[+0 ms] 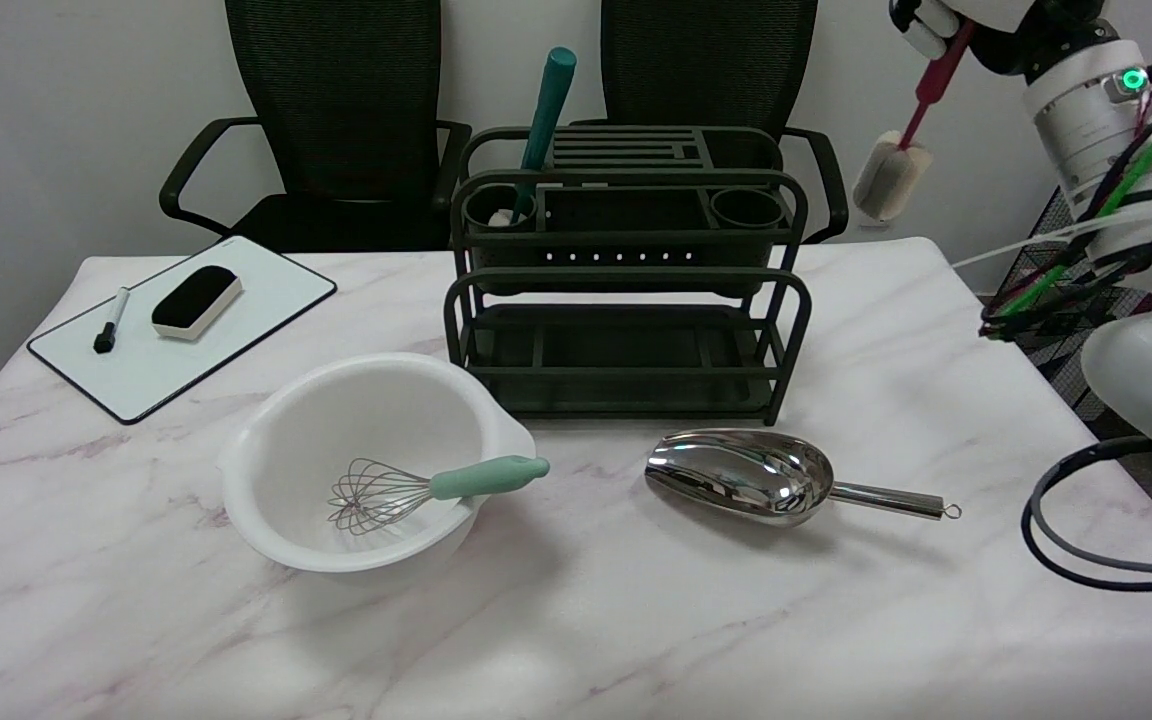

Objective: Pick up the pink sponge bottle brush.

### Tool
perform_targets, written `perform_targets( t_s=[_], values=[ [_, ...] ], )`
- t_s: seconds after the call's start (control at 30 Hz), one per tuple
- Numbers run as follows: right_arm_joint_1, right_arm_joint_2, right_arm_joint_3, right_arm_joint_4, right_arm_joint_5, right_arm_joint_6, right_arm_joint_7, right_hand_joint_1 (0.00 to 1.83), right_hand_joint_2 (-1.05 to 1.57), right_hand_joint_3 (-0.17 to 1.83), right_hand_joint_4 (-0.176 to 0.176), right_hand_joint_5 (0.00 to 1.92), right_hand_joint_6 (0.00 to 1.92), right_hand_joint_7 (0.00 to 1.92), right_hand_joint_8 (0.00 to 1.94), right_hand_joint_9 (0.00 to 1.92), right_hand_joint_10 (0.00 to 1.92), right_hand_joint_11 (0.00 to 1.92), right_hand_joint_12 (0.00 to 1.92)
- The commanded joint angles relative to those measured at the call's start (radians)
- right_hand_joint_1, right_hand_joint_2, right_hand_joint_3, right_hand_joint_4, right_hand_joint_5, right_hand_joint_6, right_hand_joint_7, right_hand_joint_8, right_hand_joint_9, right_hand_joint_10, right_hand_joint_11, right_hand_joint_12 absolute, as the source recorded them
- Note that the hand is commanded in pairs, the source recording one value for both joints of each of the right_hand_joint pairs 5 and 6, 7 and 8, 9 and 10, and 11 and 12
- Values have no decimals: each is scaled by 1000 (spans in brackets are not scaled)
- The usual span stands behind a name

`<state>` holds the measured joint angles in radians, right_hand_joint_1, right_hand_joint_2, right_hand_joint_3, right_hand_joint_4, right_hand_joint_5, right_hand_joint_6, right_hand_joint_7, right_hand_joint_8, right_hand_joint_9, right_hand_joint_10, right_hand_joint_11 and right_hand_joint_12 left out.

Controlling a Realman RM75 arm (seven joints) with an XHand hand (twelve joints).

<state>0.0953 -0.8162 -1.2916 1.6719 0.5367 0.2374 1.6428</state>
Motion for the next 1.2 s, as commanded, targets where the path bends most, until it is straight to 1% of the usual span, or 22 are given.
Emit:
perform_targets(
  t_s=[0.03,0.1,0.27,0.4,0.57,0.6,0.63,0.67,0.97,1.2],
  values=[
    [-203,-33,107,94,102,81,3,1007,1081,786,0,1920,1920,1920,1920,1920,1920,1902,1902],
    [-221,-37,100,114,127,103,-2,1006,1086,786,0,1920,1920,1920,1920,1920,1920,1902,1902],
    [-250,-41,76,180,116,109,-5,1005,1097,788,0,1920,1920,1920,1920,1920,1920,1902,1902],
    [-255,-41,27,188,122,197,3,1002,1107,787,0,1920,1920,1920,1920,1920,1920,1894,1894],
    [-256,-41,-38,189,134,259,6,998,1134,783,0,1920,1920,1920,1920,1920,1920,1889,1889],
    [-275,-29,-110,370,140,291,135,995,1146,783,0,1920,1920,1920,1920,1920,1920,1889,1889],
    [-260,-38,-82,236,150,275,46,987,1154,783,0,1920,1920,1920,1920,1920,1920,1889,1889],
    [-251,-40,-79,187,161,275,19,980,1159,783,0,1920,1920,1920,1920,1920,1920,1889,1889],
    [-245,-38,-123,185,166,297,26,974,1183,787,0,1920,1920,1920,1920,1920,1920,1876,1876],
    [-228,-34,-114,162,167,278,16,976,1175,793,0,1920,1920,1920,1920,1920,1920,1859,1859]
  ],
)
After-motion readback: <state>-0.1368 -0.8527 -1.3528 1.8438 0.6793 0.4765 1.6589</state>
